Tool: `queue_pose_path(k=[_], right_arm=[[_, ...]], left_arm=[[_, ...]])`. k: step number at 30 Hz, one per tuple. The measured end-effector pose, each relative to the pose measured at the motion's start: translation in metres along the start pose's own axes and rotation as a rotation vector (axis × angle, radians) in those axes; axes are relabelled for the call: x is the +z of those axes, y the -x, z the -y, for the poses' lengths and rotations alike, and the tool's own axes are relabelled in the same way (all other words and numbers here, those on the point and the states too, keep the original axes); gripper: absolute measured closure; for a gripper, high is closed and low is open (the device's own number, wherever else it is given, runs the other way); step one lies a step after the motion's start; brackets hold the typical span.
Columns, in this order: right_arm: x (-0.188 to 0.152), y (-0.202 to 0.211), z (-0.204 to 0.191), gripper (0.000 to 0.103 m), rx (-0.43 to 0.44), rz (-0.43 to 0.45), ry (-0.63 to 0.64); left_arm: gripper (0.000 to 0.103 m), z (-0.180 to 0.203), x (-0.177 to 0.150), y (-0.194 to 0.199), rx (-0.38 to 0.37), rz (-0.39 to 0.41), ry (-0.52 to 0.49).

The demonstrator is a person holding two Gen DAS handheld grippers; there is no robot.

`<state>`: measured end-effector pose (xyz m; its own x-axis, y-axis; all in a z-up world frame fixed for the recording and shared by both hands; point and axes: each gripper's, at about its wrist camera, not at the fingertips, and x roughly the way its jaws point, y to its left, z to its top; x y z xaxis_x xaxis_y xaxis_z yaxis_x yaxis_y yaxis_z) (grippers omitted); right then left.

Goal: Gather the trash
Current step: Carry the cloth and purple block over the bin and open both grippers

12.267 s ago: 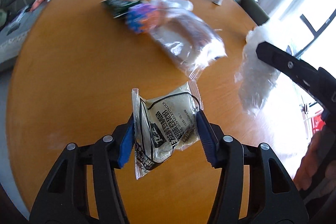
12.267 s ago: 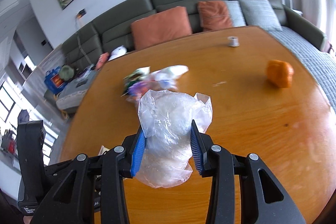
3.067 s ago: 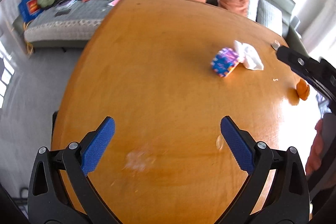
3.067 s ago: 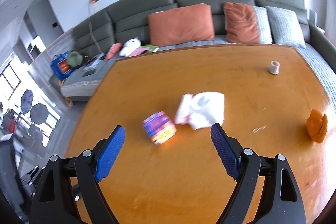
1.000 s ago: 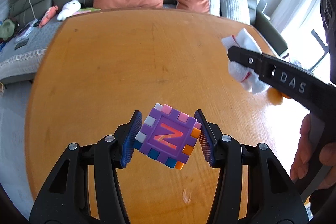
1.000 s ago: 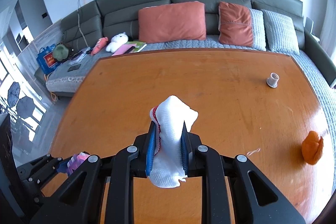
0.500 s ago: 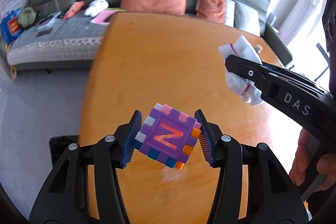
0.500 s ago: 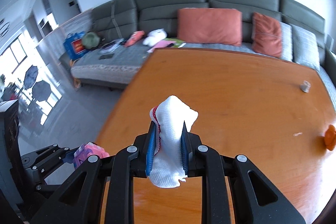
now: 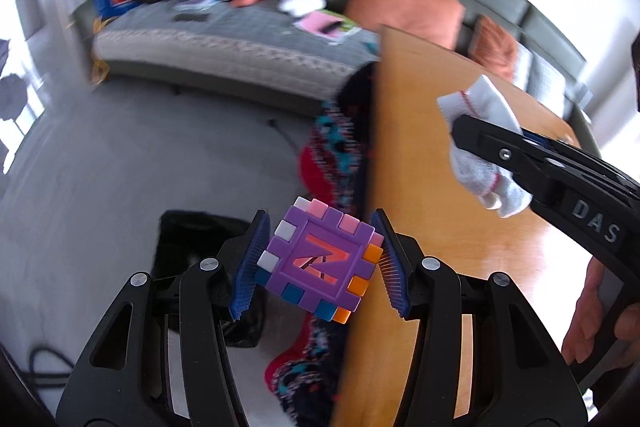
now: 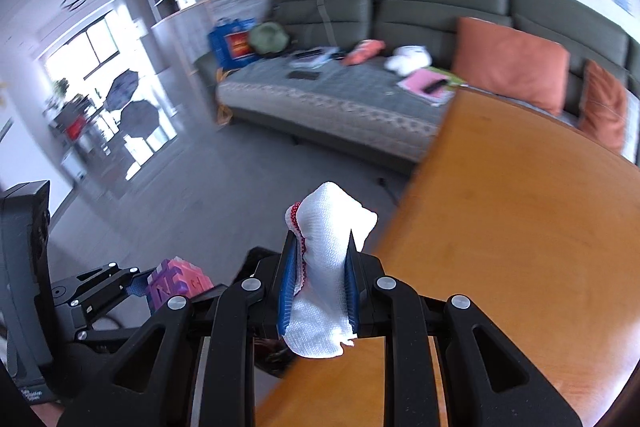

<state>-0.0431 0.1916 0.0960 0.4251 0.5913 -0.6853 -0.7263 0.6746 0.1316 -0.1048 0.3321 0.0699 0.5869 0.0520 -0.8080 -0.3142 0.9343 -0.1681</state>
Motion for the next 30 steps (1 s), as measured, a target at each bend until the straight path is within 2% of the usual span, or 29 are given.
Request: queue_pose_path(k=[5,12,13,14,16,17,21,30], right_arm=[[0.003,-0.029,-0.049,0.080,0.067,-0.044,0.053],[0.004,-0.066,-0.096,0.079,0.125,-0.111,0.113],[0.006,-0.072,-0.103,0.076,0.136,-0.123,0.121],[0.007,-0.076,-0.109,0.063,0.147,-0.131,0.127],[0.010,-0.082,-0.120,0.046,0.144,-0.128,0.135],[0.012,-0.083,-0.125,0.046,0.141,-0.114,0.144],[0.016,-0.086,-0.139,0.046,0.143,-0.108,0.169],[0.016,-0.079,-0.142,0.046,0.145,-0.107,0.173]], left_arm=[[0.052,-0.062,-0.013,0.007,0.092,-0.012,0.096],[0.051,-0.120,-0.036,0.006,0.173,-0.061,0.199],[0.051,-0.128,-0.039,0.004,0.184,-0.069,0.212],[0.050,-0.134,-0.039,0.003,0.188,-0.077,0.220],[0.021,-0.145,-0.042,0.000,0.216,-0.109,0.242],[0.006,-0.148,-0.044,0.002,0.234,-0.108,0.253],[0.006,-0.164,-0.044,0.009,0.256,-0.088,0.285],[0.006,-0.167,-0.045,0.018,0.246,-0.070,0.310]])
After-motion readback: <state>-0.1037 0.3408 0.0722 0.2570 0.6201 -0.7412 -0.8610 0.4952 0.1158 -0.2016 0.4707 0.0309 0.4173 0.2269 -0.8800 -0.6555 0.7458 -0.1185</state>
